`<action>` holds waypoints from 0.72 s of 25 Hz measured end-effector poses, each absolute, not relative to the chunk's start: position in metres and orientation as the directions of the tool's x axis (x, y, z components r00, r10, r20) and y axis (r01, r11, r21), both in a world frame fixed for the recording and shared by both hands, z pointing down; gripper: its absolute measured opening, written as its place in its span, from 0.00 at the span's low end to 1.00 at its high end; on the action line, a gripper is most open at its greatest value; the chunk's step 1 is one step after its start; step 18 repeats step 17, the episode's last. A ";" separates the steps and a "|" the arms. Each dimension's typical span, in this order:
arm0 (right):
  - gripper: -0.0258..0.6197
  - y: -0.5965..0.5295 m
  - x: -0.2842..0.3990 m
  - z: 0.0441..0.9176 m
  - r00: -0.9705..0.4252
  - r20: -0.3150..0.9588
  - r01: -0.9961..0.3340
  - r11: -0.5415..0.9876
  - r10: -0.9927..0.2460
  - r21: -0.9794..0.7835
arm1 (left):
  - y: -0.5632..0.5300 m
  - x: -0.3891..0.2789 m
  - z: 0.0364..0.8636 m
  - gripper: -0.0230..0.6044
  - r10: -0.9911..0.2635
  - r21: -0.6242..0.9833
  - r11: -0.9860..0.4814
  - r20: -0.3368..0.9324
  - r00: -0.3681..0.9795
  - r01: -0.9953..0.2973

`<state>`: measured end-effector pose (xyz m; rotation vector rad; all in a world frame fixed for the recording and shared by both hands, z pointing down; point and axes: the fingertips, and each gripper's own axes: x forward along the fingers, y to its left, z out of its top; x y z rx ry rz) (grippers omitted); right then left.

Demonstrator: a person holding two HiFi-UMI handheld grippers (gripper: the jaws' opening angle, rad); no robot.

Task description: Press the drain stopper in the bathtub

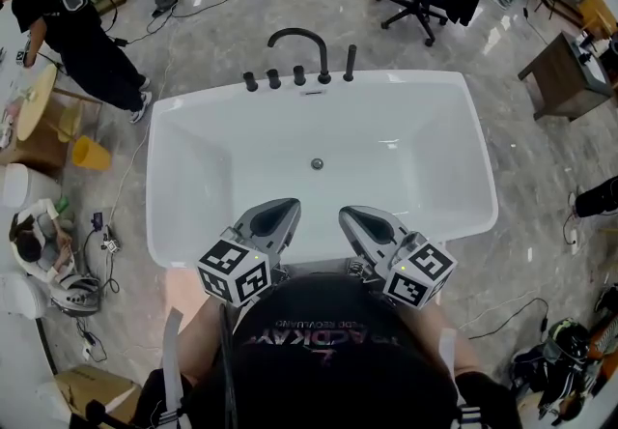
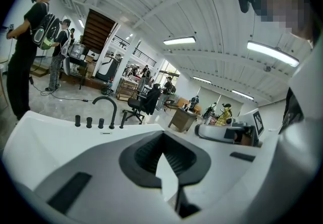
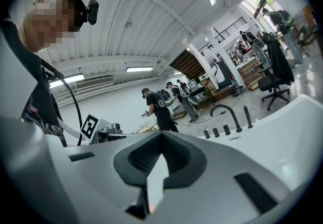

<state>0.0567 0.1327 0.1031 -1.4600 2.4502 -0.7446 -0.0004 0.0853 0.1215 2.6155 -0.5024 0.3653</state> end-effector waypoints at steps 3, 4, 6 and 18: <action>0.06 0.133 0.057 0.103 -0.495 0.088 -0.766 0.386 -0.865 -0.514 | 0.085 0.000 0.121 0.04 -0.287 0.374 -0.834 0.335 0.898 -0.406; 0.06 0.133 0.058 0.103 -0.494 0.088 -0.766 0.385 -0.865 -0.515 | 0.086 0.000 0.121 0.04 -0.286 0.374 -0.834 0.335 0.898 -0.406; 0.06 0.133 0.058 0.103 -0.493 0.088 -0.766 0.384 -0.866 -0.516 | 0.086 0.001 0.121 0.04 -0.284 0.375 -0.834 0.336 0.898 -0.404; 0.06 0.137 0.052 0.107 -0.488 0.090 -0.768 0.379 -0.868 -0.516 | 0.092 -0.003 0.122 0.04 -0.276 0.352 -0.850 0.336 0.901 -0.391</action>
